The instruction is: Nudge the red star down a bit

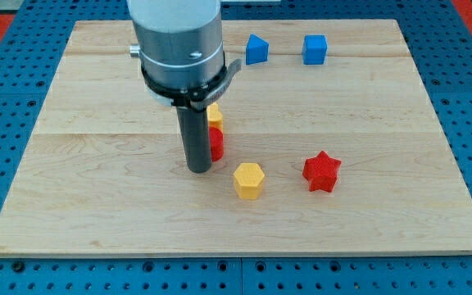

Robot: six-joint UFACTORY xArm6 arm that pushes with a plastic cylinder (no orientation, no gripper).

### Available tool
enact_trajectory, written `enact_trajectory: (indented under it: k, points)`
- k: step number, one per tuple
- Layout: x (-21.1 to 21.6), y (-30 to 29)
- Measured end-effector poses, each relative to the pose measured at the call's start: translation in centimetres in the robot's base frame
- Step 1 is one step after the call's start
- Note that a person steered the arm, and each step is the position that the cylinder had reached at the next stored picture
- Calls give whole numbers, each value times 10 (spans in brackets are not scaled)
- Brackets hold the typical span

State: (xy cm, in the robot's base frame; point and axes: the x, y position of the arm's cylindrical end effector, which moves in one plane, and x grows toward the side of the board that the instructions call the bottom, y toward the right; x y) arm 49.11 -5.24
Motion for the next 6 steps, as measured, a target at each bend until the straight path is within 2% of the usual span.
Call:
enact_trajectory:
  k: [1, 3, 4, 6]
  points:
    - [-3, -13]
    - [-6, 131]
    - [15, 135]
    - [72, 104]
